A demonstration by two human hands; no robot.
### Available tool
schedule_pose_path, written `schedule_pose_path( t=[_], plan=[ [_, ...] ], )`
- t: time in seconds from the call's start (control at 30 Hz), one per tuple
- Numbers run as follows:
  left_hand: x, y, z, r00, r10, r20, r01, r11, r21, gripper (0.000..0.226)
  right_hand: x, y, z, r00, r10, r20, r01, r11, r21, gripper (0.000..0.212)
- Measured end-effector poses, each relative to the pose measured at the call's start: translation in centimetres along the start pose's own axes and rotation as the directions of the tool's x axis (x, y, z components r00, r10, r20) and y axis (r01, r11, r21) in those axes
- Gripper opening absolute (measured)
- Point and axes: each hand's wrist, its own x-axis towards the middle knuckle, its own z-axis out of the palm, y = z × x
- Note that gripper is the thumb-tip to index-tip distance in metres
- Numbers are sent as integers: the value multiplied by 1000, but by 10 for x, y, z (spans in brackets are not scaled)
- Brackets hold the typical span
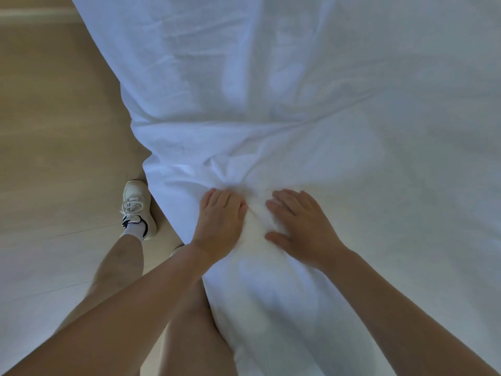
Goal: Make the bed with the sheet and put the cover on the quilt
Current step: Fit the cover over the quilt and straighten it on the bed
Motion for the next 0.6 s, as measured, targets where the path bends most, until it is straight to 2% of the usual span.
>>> schedule_pose_path(
  t=[0.1, 0.17, 0.23, 0.27, 0.3, 0.37, 0.4, 0.47, 0.5, 0.57, 0.6],
  plan=[
    [-18, 31, -23, 982, -78, 170, 111, 976, -189, 24, -3, -9, 0, 970, -25, -243, 39, 998, 56, 26],
    [-34, 37, -31, 912, -173, 372, 303, 895, -328, 22, -11, -21, -1, 939, -32, -344, 64, 995, 82, 24],
    [-42, 30, -37, 831, -324, 453, 517, 750, -412, 29, -28, -36, -6, 952, 27, -303, 6, 994, 109, 32],
    [-42, 26, -41, 805, -376, 460, 556, 748, -362, 33, -37, -45, -10, 969, 80, -233, -57, 993, 104, 35],
    [-41, 22, -42, 805, -393, 445, 525, 821, -225, 34, -45, -54, -17, 984, 138, -109, -128, 988, 92, 32],
    [-44, 20, -41, 859, -336, 386, 344, 938, 52, 31, -54, -63, -31, 962, 186, 202, -212, 970, 117, 25],
    [-48, 23, -40, 900, -278, 335, 267, 960, 80, 29, -57, -60, -33, 940, 184, 286, -262, 928, 264, 25],
    [-65, 30, -34, 965, -131, 228, 142, 989, -32, 26, -55, -49, -31, 930, 223, 293, -344, 809, 476, 26],
    [-76, 34, -27, 977, -60, 204, 78, 994, -82, 27, -55, -45, -30, 933, 247, 262, -350, 792, 500, 24],
    [-93, 38, -14, 978, 79, 194, -66, 995, -71, 38, -62, -39, -23, 958, 266, 109, -287, 877, 384, 22],
    [-97, 39, -6, 971, 122, 208, -114, 992, -48, 37, -71, -35, -15, 967, 251, 31, -249, 919, 306, 29]
  ],
)
